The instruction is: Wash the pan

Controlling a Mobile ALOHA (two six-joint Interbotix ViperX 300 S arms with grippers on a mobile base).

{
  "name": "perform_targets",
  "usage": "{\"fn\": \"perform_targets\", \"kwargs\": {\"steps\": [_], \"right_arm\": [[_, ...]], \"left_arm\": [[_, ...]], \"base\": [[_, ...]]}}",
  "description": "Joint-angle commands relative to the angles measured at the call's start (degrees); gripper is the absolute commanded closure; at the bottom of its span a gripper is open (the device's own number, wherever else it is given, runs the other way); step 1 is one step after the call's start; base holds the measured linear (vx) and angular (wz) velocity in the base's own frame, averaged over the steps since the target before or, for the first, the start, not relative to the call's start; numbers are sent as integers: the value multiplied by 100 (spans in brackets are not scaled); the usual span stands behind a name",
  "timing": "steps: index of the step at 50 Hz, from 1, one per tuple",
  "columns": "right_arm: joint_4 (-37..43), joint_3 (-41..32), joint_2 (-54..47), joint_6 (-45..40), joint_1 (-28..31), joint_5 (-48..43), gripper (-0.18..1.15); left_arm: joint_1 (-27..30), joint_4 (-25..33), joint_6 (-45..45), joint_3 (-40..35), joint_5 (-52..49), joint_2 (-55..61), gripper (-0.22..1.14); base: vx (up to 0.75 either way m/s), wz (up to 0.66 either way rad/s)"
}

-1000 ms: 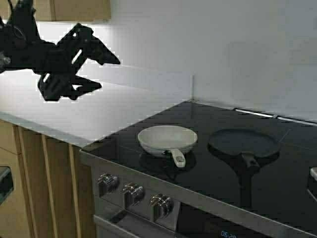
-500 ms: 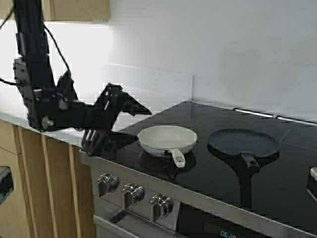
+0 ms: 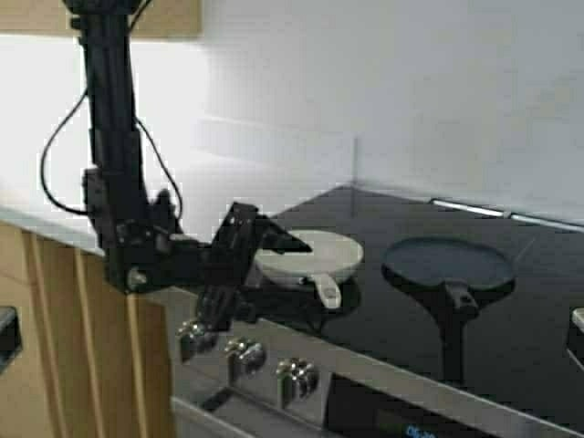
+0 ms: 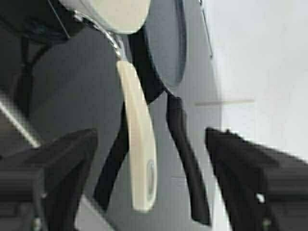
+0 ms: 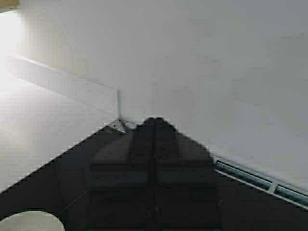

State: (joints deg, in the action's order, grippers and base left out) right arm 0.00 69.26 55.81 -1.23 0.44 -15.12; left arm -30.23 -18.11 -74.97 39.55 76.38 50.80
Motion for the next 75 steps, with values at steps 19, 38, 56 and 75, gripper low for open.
{"fn": "perform_targets", "kwargs": {"steps": [19, 38, 56, 75], "right_arm": [[0, -62, -53, -9, 9, -18, 91], [-9, -62, -53, -9, 9, -18, 91], [-9, -62, -53, -9, 9, -26, 91], [0, -62, -53, -9, 9, -18, 91]], "left_arm": [[-352, 255, -589, -1116, -9, 624, -8], [-448, 334, -773, -1846, -422, 835, -8], [-527, 413, -1028, -2136, -475, 1002, -6], [-545, 580, -1178, -2109, -360, 949, 105]], "base": [[0, 0], [0, 0], [0, 0], [0, 0]]}}
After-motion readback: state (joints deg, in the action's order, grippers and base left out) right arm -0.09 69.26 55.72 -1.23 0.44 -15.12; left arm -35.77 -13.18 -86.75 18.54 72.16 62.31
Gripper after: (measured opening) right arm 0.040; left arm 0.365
